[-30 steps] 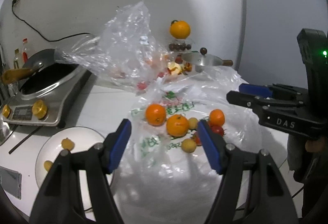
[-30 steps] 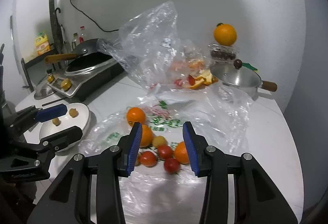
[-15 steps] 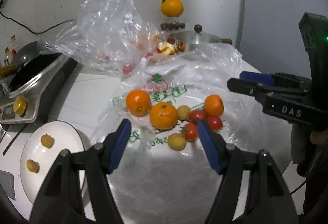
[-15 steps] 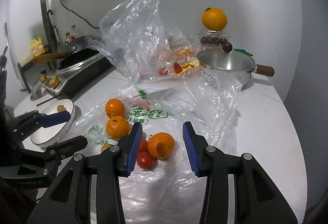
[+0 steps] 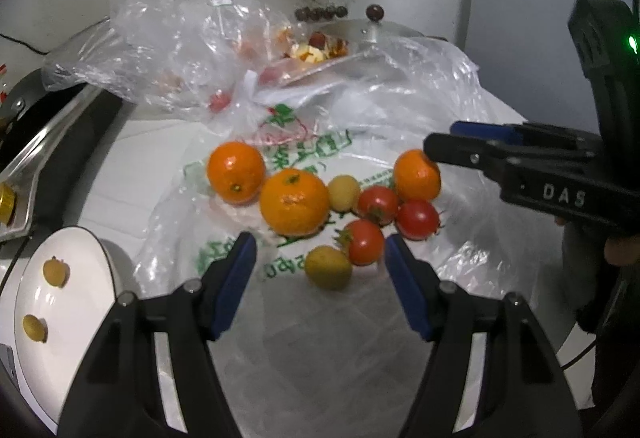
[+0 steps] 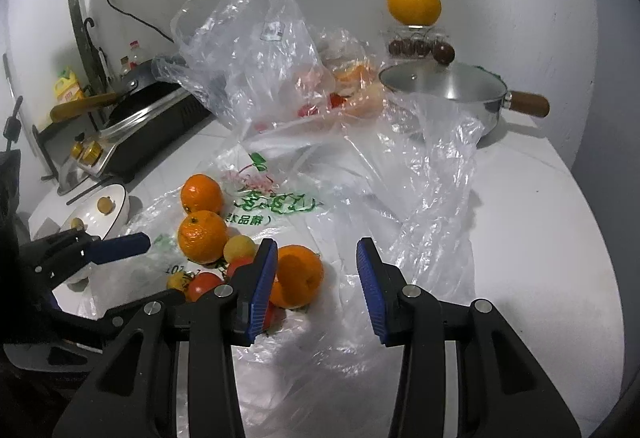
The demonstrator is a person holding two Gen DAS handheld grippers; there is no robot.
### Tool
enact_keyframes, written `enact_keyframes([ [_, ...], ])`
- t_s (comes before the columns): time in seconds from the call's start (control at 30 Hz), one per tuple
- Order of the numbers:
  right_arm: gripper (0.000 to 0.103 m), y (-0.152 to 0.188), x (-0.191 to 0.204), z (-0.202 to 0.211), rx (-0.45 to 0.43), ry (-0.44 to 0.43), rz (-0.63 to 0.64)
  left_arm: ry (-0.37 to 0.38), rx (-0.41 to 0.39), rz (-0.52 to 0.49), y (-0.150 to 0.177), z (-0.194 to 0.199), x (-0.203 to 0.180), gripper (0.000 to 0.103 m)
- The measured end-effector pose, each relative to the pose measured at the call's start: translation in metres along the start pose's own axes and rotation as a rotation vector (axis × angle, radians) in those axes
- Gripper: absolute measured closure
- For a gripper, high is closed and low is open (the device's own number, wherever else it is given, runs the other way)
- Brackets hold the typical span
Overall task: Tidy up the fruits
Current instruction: 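Move both open grippers back to the fruit on the bag, then grasp a yellow fruit with the left gripper while the right gripper grasps a mandarin orange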
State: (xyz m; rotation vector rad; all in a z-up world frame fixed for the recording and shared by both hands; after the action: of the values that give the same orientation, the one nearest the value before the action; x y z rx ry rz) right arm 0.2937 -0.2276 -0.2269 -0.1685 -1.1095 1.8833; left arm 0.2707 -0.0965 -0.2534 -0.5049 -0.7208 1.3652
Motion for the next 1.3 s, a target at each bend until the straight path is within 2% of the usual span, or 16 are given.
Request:
enact_keyframes([
  [0.3,0.059,-0.002,0.001,-0.013,0.039,-0.043,0.001,0.019,0.059,-0.034,0.007,-0.015,-0.007,0.056],
  [0.37,0.059,-0.002,0.003,-0.017,0.055,-0.053,0.004,0.023,0.071,-0.031,0.009,-0.018,-0.007,0.066],
  [0.53,0.059,-0.001,0.002,-0.022,0.070,-0.069,-0.018,0.044,0.066,-0.030,0.010,-0.019,-0.007,0.073],
  [0.73,0.060,0.004,0.006,-0.031,0.122,-0.064,-0.017,0.064,0.055,-0.019,0.011,-0.014,-0.003,0.074],
  [0.97,0.061,0.005,0.005,-0.027,0.107,-0.038,-0.025,0.070,0.021,0.005,0.008,-0.002,0.006,0.074],
  [1.3,0.061,-0.006,0.027,-0.010,0.049,-0.010,0.026,0.073,-0.049,0.034,0.004,0.026,0.020,0.074],
])
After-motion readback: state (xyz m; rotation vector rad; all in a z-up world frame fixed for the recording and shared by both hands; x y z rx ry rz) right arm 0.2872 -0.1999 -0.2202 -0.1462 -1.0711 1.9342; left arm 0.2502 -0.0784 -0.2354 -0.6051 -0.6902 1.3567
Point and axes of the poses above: each gripper's, at about its wrist camera, not at the fingertips, and z roughly against the way its jaws point, x to its left, y to its underside, the point moved 4 cm from there along -z, roughly the way its jaws point, and after that the axes turned 12 degrees about -y, right-handed, at the moved point
